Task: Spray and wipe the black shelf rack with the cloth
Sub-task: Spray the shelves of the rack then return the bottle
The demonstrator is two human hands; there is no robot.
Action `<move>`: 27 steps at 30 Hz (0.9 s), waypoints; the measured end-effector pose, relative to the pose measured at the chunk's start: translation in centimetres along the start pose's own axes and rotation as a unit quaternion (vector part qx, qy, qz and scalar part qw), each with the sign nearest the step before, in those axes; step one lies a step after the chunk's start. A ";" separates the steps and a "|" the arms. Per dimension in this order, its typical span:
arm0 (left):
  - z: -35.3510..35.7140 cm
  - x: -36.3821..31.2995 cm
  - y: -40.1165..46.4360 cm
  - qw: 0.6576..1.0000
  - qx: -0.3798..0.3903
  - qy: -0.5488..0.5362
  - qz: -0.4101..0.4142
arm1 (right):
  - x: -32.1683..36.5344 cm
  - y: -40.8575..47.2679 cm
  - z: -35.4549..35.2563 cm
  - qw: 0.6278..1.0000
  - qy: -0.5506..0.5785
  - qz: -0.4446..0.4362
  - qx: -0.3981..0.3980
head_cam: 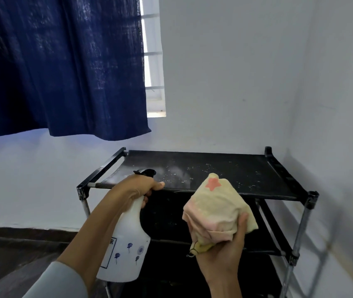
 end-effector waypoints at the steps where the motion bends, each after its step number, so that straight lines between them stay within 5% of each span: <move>1: 0.5 -0.2 -0.2 1.000 0.006 0.000 -0.002 | 0.7 0.3 -0.3 1.000 0.008 -0.008 0.003; 15: 8.4 -3.1 -2.3 0.997 0.071 0.040 -0.008 | 6.3 -0.1 -1.9 0.999 0.018 -0.038 0.023; 27: 11.2 -4.8 -2.0 0.995 0.034 0.090 0.028 | 7.5 -0.1 -3.0 0.997 0.049 -0.048 -0.038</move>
Point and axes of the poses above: each hand's wrist, its own y-axis towards the middle knuckle, its own z-axis out of the palm, x = y × z, the point moved 4 cm from there along y, towards the middle knuckle, and after that the axes turned 14 degrees about -x, right-handed, at the moved point
